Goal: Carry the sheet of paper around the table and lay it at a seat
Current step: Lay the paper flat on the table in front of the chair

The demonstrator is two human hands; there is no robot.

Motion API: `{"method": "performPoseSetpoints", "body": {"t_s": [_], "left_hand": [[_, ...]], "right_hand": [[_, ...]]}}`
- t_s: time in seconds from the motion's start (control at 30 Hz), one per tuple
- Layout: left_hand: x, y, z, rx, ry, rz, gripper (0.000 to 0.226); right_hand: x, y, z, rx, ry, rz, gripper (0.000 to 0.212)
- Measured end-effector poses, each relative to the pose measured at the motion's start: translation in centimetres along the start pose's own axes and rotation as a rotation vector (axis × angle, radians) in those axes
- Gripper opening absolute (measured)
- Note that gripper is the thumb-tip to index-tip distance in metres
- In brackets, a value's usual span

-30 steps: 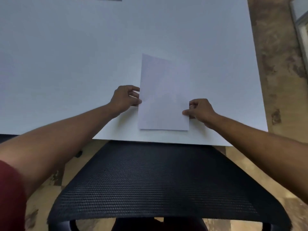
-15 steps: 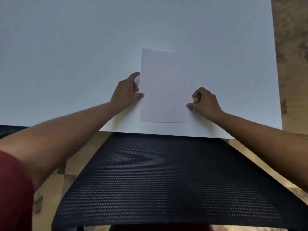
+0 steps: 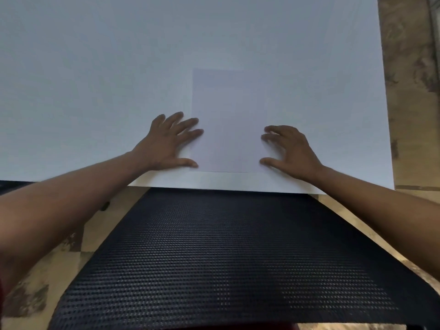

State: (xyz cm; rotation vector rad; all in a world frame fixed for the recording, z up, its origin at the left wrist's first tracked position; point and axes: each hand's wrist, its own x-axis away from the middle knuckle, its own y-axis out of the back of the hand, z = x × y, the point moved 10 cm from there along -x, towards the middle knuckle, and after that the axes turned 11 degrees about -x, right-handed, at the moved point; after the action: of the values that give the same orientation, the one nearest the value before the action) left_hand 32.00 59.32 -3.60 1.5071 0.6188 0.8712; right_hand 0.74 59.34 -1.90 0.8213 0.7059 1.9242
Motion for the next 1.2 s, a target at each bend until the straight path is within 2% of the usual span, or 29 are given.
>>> {"method": "performPoseSetpoints", "body": {"t_s": [0.1,0.33,0.5,0.83,1.0,1.2], "left_hand": [[-0.3,-0.3,0.3,-0.005,0.008,0.030,0.106],[-1.4,-0.3,2.4,0.005,0.043,0.064,0.110],[-2.6,-0.7,3.6,0.021,0.056,0.101,0.110],[-3.3,0.3,4.4,0.000,0.041,-0.039,0.104],[-3.3,0.3,4.4,0.002,0.054,0.028,0.108],[-2.7,0.5,4.8,0.047,0.075,-0.057,0.102]], "right_hand": [[-0.1,-1.0,-0.4,0.077,0.008,0.029,0.075],[-2.3,-1.1,-0.2,0.137,0.005,0.039,0.080],[-3.8,-0.4,0.0,0.158,0.023,0.017,0.077],[-4.2,0.0,0.0,0.165,0.041,-0.002,0.076],[-4.0,0.1,0.0,0.200,0.041,0.025,0.076],[-3.8,0.0,-0.1,0.195,0.036,0.044,0.074]]}}
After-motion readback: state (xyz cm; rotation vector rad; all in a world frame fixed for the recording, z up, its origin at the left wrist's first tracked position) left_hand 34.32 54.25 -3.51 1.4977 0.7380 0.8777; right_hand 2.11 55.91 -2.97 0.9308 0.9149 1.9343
